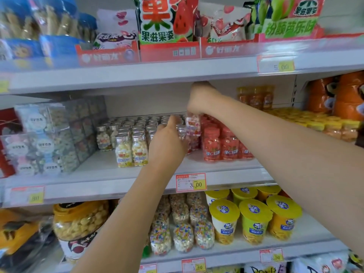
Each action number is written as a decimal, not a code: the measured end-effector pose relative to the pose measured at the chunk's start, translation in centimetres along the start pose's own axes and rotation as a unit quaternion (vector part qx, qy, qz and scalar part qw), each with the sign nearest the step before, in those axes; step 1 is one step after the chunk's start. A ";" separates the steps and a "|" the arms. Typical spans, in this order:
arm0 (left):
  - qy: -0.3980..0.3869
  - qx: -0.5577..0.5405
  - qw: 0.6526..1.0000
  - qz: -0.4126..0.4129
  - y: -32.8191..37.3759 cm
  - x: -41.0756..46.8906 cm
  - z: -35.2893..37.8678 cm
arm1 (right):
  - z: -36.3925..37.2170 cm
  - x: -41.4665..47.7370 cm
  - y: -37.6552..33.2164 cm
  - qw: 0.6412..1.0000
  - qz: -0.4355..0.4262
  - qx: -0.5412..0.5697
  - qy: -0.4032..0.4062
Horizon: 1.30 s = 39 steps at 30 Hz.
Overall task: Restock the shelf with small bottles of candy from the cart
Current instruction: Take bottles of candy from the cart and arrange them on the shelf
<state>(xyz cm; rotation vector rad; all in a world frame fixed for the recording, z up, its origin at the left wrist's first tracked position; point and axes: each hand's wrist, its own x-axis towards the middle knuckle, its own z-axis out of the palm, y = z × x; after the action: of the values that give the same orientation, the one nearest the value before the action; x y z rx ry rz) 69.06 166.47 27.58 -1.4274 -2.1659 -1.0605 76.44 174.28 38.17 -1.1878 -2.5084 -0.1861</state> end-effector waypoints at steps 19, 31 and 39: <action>-0.242 0.173 0.953 0.058 1.8 8.2 -1.4 | 0.1 -1.0 3.3 0.987 -0.063 0.140 0.053; -0.235 0.141 0.959 0.076 0.8 8.6 -1.3 | 1.8 0.9 1.5 0.993 -0.094 0.007 -0.071; -0.234 0.151 0.957 0.081 0.9 8.8 -1.2 | 3.0 1.2 1.3 0.986 -0.110 -0.060 -0.113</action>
<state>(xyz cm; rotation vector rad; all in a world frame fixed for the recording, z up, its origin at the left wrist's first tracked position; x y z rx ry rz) 65.83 171.37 34.32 -1.7958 -2.3334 -0.3307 75.94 176.76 35.76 -1.0245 -2.8639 -0.2767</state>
